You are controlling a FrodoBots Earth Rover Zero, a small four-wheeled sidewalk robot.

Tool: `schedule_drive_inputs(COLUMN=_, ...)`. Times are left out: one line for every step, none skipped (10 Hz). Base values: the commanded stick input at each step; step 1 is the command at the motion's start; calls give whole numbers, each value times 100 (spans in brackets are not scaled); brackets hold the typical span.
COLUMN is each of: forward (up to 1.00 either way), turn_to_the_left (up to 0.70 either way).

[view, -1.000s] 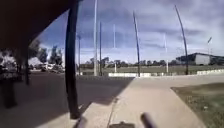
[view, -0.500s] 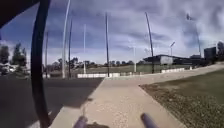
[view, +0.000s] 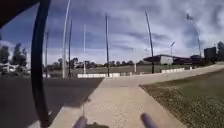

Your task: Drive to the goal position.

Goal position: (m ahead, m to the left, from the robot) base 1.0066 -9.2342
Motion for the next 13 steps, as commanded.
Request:
schedule_drive_inputs(forward=3, turn_to_the_left=0)
schedule_drive_inputs(forward=70, turn_to_the_left=0)
schedule_drive_inputs(forward=70, turn_to_the_left=0)
schedule_drive_inputs(forward=70, turn_to_the_left=0)
schedule_drive_inputs(forward=70, turn_to_the_left=0)
schedule_drive_inputs(forward=70, turn_to_the_left=0)
schedule_drive_inputs(forward=50, turn_to_the_left=0)
schedule_drive_inputs(forward=50, turn_to_the_left=0)
schedule_drive_inputs(forward=50, turn_to_the_left=0)
schedule_drive_inputs(forward=50, turn_to_the_left=0)
schedule_drive_inputs(forward=50, turn_to_the_left=0)
schedule_drive_inputs(forward=50, turn_to_the_left=0)
schedule_drive_inputs(forward=50, turn_to_the_left=0)
